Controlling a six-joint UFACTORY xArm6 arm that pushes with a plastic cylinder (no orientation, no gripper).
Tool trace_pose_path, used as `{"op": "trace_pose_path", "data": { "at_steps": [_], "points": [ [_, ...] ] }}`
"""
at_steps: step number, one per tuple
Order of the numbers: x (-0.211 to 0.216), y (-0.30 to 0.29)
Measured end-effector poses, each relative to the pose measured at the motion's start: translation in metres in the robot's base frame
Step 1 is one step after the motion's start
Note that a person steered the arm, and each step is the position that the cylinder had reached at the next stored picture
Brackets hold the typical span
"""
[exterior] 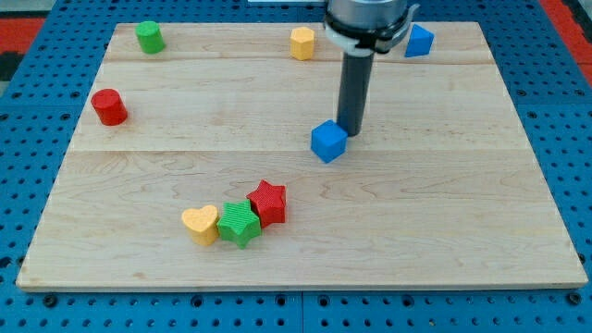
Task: Push the blue blocks into the group of blocks
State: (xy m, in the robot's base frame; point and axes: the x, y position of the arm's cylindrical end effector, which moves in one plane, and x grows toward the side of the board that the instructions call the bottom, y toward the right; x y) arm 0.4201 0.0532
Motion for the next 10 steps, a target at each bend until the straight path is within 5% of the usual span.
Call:
{"op": "trace_pose_path", "data": {
  "at_steps": [2,3,6,7,10],
  "points": [
    [0.052,-0.066],
    [0.03,-0.016],
    [-0.207,0.21],
    [-0.225,0.194],
    [-0.124,0.011]
  ]
}}
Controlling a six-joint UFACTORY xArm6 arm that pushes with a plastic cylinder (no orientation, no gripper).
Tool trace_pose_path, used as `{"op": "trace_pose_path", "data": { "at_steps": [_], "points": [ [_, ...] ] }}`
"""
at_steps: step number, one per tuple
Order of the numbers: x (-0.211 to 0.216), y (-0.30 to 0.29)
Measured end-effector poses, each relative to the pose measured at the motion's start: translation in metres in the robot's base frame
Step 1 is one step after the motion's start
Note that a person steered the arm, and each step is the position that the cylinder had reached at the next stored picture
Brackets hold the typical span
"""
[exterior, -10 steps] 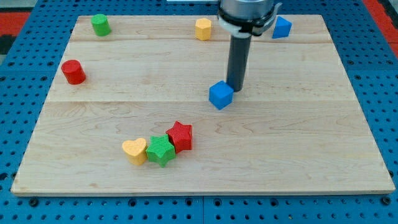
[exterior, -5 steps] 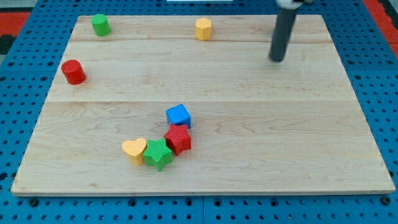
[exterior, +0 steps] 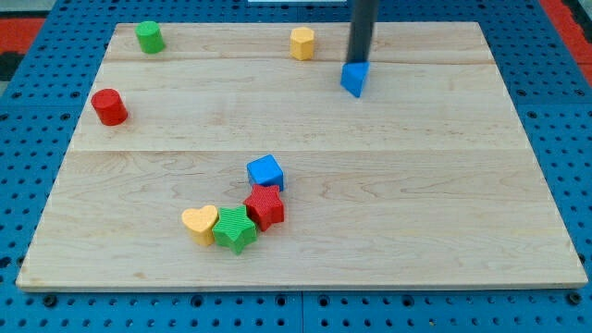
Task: Push the blue blocks into the group of blocks
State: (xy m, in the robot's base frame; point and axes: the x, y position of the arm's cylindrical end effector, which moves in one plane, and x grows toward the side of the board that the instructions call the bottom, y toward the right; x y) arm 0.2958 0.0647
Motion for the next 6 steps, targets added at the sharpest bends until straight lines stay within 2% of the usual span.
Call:
{"op": "trace_pose_path", "data": {
  "at_steps": [2,3,4,6],
  "points": [
    [0.016,0.023],
    [0.051,0.022],
    [0.074,-0.002],
    [0.125,-0.087]
  ]
}}
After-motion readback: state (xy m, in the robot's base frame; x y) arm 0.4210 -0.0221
